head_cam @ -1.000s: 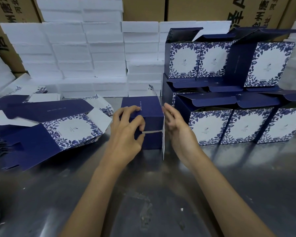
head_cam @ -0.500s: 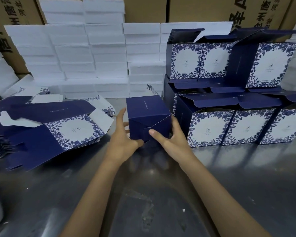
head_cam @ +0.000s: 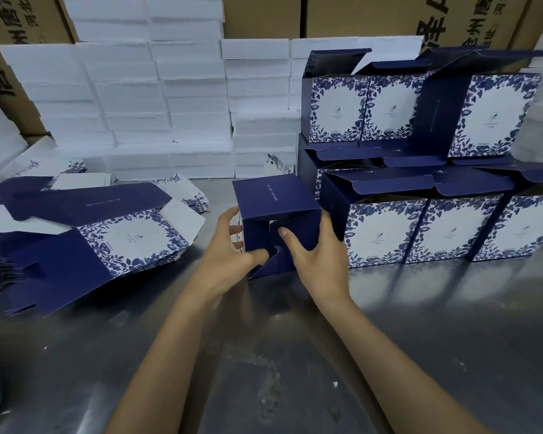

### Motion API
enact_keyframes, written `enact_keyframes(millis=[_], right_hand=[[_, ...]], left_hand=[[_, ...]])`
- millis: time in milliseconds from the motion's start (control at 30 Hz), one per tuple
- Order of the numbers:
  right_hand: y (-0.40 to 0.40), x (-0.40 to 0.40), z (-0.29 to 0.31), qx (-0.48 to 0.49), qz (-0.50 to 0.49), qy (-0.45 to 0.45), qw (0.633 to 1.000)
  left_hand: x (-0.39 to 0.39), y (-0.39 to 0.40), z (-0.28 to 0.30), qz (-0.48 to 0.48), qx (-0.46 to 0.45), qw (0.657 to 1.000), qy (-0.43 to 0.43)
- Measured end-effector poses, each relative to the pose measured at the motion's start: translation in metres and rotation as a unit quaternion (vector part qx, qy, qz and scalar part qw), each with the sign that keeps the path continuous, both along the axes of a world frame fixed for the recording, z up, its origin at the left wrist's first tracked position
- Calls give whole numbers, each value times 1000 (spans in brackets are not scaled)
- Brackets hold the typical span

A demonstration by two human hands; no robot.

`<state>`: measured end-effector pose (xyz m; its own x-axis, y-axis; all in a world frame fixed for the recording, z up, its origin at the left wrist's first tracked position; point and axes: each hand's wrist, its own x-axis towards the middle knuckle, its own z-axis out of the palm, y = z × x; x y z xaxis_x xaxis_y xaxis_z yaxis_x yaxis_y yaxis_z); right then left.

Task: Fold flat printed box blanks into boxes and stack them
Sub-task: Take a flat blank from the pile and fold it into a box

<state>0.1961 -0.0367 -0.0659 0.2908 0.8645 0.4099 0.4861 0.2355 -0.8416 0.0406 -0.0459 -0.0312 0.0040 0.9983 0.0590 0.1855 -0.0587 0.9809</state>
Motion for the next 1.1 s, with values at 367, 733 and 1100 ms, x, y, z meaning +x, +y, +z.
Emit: enact_keyframes(millis=[367,733,1100], right_hand=[[-7,2,11,-62,124,149,979],[2,7,12,-59,172,178,967],[-26,-6,35,-95,178,161,966]], left_hand=[[-4,-6,15,26,-80,981,-173],[-18,-3,18,166,62,964,-198],[-7,-8,28,148,22,980,-128]])
